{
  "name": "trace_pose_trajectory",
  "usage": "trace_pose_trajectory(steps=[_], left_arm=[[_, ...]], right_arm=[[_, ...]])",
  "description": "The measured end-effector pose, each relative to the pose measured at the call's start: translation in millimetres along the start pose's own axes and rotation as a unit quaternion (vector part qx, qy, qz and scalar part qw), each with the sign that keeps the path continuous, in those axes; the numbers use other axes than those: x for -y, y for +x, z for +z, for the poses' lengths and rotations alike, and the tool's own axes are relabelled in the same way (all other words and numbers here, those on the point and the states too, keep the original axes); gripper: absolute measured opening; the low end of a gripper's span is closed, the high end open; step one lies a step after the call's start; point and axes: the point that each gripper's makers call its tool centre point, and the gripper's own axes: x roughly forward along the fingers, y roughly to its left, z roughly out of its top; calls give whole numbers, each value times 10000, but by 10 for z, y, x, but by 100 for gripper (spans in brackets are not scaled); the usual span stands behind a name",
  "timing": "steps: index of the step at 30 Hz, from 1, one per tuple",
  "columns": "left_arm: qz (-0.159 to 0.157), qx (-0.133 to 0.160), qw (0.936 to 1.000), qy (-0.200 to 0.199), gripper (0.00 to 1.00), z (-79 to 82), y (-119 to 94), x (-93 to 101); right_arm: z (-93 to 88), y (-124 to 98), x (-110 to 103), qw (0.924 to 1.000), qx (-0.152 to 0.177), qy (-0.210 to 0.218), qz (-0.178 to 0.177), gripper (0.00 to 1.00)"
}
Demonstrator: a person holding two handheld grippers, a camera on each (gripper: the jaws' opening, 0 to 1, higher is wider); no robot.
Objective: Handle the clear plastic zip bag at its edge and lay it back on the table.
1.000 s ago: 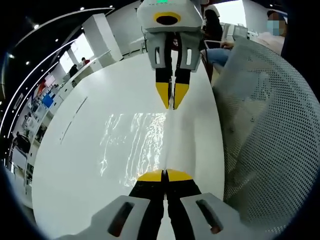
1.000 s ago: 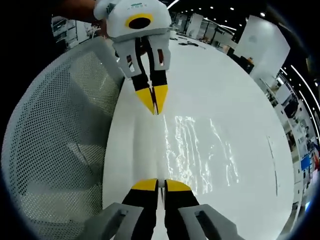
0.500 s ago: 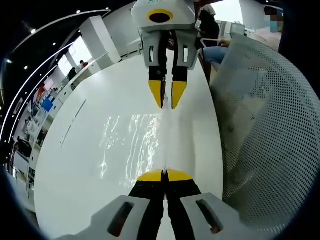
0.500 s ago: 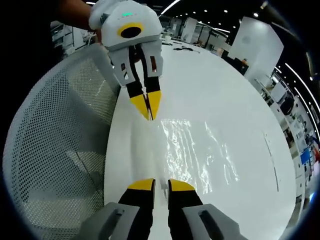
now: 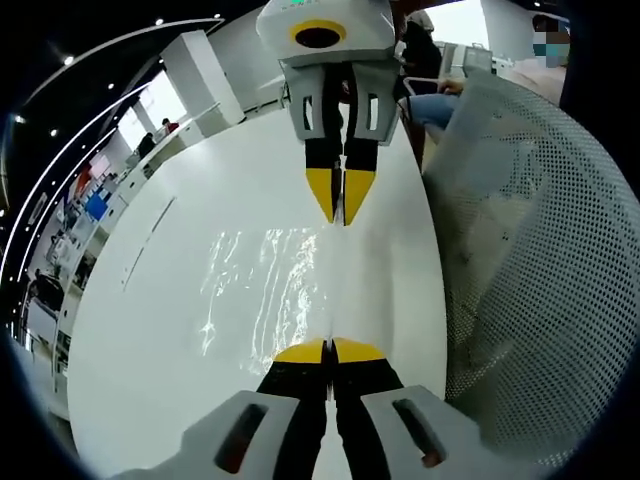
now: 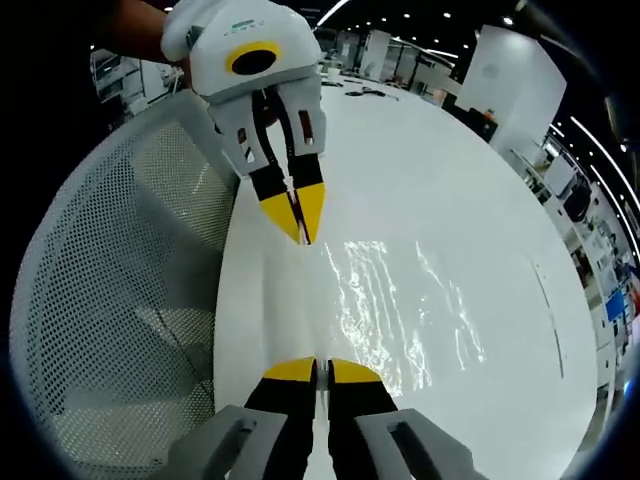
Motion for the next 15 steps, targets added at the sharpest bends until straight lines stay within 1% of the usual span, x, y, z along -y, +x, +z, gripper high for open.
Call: trace_pose_trajectory(steps=[7, 11, 14, 15], left_arm=[[-57, 51, 10000, -15, 0, 49, 36, 24], [-61, 83, 9999, -28, 0, 78, 48, 24], [-56, 91, 9999, -40, 0, 90, 45, 30], [13, 143, 9999, -9, 0, 101, 36, 14]], right_arm=[[63, 0, -17, 9999, 118, -63, 15, 0], [137, -21, -21, 9997, 247, -69, 9, 0], [150, -31, -10, 9993, 287, -226, -31, 0], [149, -32, -9, 9993, 287, -245, -39, 0]])
